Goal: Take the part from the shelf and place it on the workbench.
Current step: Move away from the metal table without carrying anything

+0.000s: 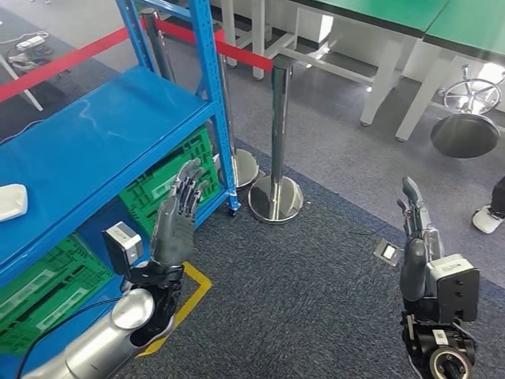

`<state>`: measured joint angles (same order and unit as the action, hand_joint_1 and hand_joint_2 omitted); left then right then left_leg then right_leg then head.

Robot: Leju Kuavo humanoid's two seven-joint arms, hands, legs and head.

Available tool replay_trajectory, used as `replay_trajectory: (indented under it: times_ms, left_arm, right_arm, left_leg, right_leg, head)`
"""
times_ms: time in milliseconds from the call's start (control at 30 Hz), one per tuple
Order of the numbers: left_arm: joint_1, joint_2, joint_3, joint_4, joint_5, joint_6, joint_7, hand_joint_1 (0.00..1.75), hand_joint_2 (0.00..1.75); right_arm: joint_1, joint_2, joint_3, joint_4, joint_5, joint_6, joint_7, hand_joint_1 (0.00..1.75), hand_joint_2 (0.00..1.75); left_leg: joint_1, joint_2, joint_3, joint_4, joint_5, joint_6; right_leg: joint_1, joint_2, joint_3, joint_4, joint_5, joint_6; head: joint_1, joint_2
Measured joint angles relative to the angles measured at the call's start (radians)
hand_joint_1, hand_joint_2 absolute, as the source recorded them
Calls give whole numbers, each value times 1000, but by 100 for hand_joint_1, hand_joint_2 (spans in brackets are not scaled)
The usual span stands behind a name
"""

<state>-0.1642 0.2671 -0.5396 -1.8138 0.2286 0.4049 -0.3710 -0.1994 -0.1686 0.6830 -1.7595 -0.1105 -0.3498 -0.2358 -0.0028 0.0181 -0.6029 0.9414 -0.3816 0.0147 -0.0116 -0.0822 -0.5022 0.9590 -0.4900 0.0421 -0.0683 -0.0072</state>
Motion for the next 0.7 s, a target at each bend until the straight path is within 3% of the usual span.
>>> replay_trajectory:
  times_ms: [67, 133, 167, 200, 233, 267, 333, 400, 467, 533, 600, 667, 700]
  left_arm:
    - [0, -1, 0, 0, -1, -3, -1, 0, 0]
    - [0, -3, 0, 0, -2, -4, -1, 0, 0]
    - [1, -4, 0, 0, -2, -5, -2, 0, 0]
    - [1, -5, 0, 0, -2, -5, -3, 0, 0]
    - [2, -5, 0, 0, -2, -5, -5, 0, 0]
    - [2, -5, 0, 0, -2, -5, -8, 0, 0]
    - [2, -6, 0, 0, -2, -5, -14, 0, 0]
    - [4, -6, 0, 1, -2, -5, -18, 0, 0]
    - [6, -5, 0, 1, -2, -5, -20, 0, 0]
    - [6, -5, 0, 1, -2, -5, -21, 0, 0]
    - [5, -5, 0, 1, -1, -6, -21, 0, 0]
    - [6, -6, 1, 3, 0, -8, -21, 0, 0]
    - [6, -6, 1, 4, 0, -9, -21, 0, 0]
  right_arm:
    - [2, 0, 0, 0, 1, 0, -2, 0, 0]
    - [7, 0, 0, 0, 1, 2, -4, 0, 0]
    - [10, 0, 0, 1, 1, 4, -5, 0, 0]
    - [12, 0, 0, 1, 1, 5, -6, 0, 0]
    - [13, 0, 0, 2, 1, 7, -7, 0, 0]
    - [13, 0, 0, 2, 1, 8, -9, 0, 0]
    - [12, 0, -1, 3, 0, 13, -15, 0, 0]
    - [12, 0, -1, 5, -3, 16, -21, 0, 0]
    - [11, 1, -1, 6, -4, 16, -25, 0, 0]
    - [10, 3, -1, 6, -4, 16, -26, 0, 0]
    - [10, 5, -3, 7, -4, 15, -27, 0, 0]
    - [12, 5, -3, 9, -4, 13, -27, 0, 0]
    - [13, 5, -3, 10, -4, 12, -27, 0, 0]
  left_leg:
    - [4, -17, 5, -4, 1, 9]
    - [2, -39, 6, -3, 0, 15]
    - [1, -52, 7, -2, -1, 15]
    - [1, -65, 8, -2, -1, 15]
    - [1, -79, 11, -1, -3, 15]
    - [1, -92, 14, 1, -4, 14]
    - [-1, -116, 15, 6, -8, 8]
    - [1, -136, 8, 9, -6, -1]
    - [2, -151, 1, 8, -1, -12]
    - [-3, -116, -17, 43, -22, -22]
    - [-2, -56, -76, 162, -80, -33]
    - [5, -31, -147, 292, -125, -39]
    - [8, -27, -161, 313, -124, -41]
  right_leg:
    - [-3, 49, -45, 102, -57, 5]
    - [-2, 75, -119, 254, -118, 5]
    - [-1, 79, -147, 302, -127, 5]
    - [-2, 80, -156, 308, -114, 4]
    - [-2, 82, -145, 271, -81, 2]
    - [-2, 91, -117, 200, -35, -1]
    - [-6, 131, -55, 56, 27, -9]
    - [-6, 153, -26, 0, 34, -15]
    - [-6, 134, -19, -8, 36, -22]
    - [-10, 111, -12, -17, 40, -31]
    - [-11, 86, -8, -21, 40, -37]
    - [-9, 60, -9, -21, 39, -39]
    - [-8, 48, -9, -21, 37, -39]
  head:
    - [8, 0]
    - [14, 0]
    - [14, 0]
    - [15, 0]
    - [15, 0]
    - [16, 0]
    - [18, 0]
    - [19, 0]
    - [17, 0]
    - [11, 0]
    - [2, 0]
    - [-2, 0]
    - [-3, 0]
